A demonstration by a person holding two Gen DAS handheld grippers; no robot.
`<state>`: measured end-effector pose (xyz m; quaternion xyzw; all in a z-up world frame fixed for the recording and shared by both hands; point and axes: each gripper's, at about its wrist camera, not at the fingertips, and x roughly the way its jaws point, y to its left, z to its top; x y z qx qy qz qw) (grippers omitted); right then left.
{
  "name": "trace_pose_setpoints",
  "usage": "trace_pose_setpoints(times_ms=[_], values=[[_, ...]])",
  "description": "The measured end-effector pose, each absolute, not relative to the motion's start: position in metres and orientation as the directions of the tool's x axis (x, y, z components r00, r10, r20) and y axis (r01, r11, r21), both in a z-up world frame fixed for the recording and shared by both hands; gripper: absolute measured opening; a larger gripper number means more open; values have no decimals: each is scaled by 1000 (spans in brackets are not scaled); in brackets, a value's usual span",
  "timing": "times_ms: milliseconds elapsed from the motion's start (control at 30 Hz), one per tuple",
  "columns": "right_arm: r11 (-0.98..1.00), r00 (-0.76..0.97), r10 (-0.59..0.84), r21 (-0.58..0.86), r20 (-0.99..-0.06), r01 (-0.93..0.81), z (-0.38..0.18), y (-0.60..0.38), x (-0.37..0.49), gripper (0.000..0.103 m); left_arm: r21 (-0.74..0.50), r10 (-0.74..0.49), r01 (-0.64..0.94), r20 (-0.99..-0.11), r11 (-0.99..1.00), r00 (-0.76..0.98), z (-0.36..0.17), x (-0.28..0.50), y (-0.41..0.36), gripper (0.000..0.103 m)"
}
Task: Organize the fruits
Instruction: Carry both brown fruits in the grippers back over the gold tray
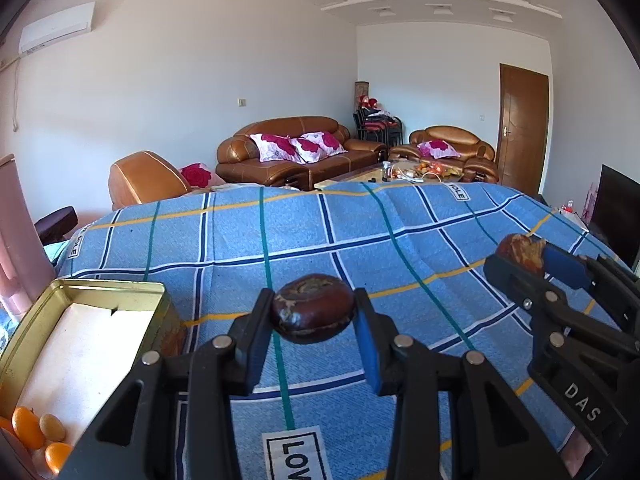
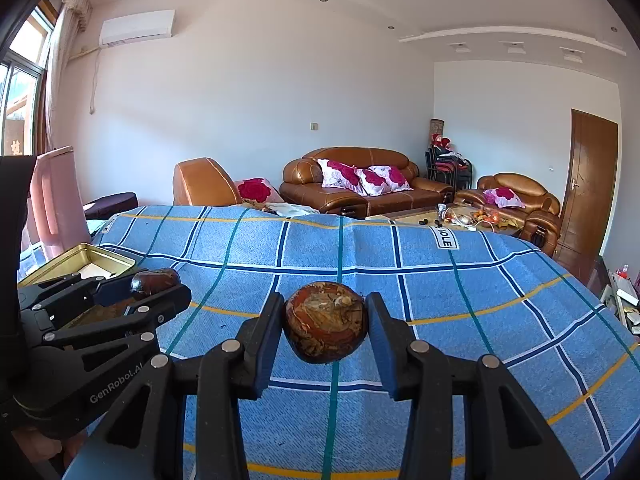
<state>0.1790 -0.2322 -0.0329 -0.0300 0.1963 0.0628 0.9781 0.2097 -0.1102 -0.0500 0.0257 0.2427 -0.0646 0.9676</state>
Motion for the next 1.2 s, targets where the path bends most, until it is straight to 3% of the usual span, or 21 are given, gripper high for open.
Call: trace_pose_setpoints(times_ms=[667,1200], values=[[989,935,123,-35,-332,-143,-28,-228,165,44,38,-106,139,-463,990,880,-49,190,-110,40],[981,899,190,36,-396,-191,-33,-218,138,44,36,-113,148,-482,988,869,-50,157,-90,40]])
